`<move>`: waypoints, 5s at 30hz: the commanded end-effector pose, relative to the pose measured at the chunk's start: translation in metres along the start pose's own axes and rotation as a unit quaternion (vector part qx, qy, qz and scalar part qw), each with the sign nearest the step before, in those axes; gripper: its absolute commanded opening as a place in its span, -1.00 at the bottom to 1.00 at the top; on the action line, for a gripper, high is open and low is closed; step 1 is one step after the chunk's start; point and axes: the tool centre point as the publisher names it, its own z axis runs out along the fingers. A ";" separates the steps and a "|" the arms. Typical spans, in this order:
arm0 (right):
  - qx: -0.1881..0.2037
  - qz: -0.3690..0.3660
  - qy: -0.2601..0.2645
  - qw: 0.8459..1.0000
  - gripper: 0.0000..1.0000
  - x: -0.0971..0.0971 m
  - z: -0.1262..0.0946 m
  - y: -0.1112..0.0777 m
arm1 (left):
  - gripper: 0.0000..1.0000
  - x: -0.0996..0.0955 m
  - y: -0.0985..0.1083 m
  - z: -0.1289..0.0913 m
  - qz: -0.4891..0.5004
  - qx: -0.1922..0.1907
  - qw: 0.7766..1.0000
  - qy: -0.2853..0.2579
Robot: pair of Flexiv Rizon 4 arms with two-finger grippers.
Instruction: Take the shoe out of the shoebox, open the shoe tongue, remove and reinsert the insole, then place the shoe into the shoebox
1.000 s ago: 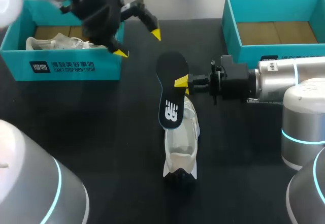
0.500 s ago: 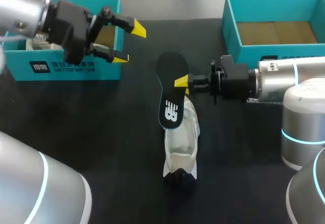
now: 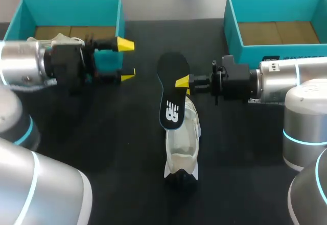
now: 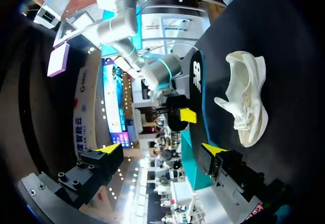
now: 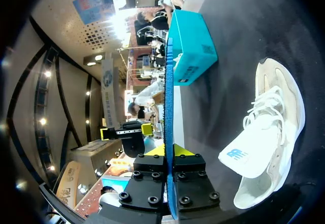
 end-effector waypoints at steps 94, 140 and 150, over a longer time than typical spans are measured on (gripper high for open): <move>0.000 0.001 -0.003 1.000 -1.00 0.001 0.001 0.000 | -0.40 0.090 0.012 0.112 -0.036 0.016 0.999 0.002; -0.001 0.001 -0.002 1.000 -0.11 0.001 0.001 0.000 | -1.00 0.083 0.006 0.112 -0.027 0.012 0.999 -0.016; 0.010 -0.064 -0.012 0.998 1.00 0.002 -0.027 -0.002 | -1.00 0.073 -0.005 0.091 -0.035 0.005 0.999 -0.006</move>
